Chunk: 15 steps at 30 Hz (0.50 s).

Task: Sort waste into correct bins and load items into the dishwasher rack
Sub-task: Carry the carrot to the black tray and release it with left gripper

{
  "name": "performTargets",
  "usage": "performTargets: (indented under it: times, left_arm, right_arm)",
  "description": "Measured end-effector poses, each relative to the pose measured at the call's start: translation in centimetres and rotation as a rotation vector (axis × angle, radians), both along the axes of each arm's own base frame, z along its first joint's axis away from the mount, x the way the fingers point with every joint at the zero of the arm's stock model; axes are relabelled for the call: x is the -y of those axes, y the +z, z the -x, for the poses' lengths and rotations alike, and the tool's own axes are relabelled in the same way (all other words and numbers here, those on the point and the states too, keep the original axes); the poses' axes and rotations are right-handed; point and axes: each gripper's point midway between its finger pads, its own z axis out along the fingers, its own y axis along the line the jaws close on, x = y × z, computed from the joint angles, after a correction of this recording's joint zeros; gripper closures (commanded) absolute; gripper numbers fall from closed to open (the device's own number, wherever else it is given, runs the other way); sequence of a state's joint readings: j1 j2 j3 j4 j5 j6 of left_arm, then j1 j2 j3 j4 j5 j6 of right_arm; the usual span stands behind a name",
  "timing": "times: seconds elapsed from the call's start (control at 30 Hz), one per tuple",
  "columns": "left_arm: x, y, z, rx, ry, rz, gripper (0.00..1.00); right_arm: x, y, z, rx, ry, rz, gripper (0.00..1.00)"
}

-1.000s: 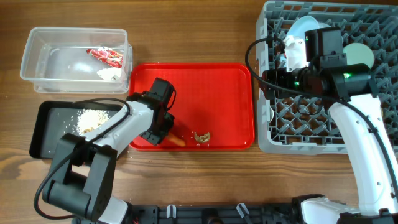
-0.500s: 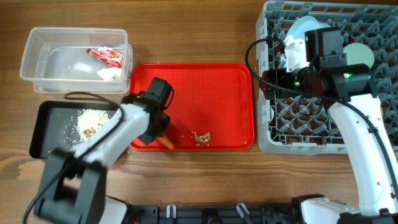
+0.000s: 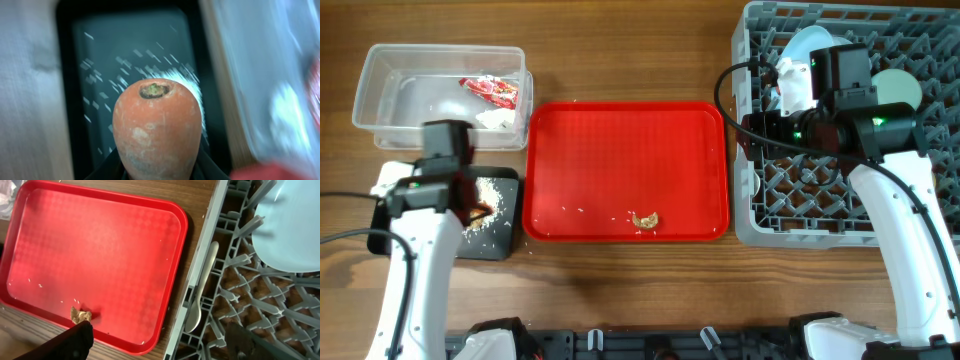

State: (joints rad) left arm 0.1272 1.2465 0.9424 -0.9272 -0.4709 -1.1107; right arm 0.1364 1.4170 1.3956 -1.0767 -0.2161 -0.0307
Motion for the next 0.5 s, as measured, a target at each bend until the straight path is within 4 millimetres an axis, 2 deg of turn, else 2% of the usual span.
performTargets:
  times: [0.1,0.23,0.33,0.5]
  left_arm:
    - [-3.6,-1.1,1.0,-0.023,0.137,0.001,0.69]
    - [-6.7,-3.9,2.2,-0.101,0.257,0.022,0.71]
    - [-7.8,-6.1,2.6,-0.163,0.293,0.041,0.66]
    - [-8.2,-9.7,3.3,-0.271,0.317,0.080,0.66]
  right_arm:
    - [0.0,0.0,0.0,0.000,0.000,0.000,0.13]
    - [0.0,0.0,0.0,-0.001,0.000,0.000,0.13]
    - [0.0,0.0,0.0,0.000,0.000,0.000,0.13]
    - [0.0,0.0,0.0,-0.001,0.000,0.000,0.13]
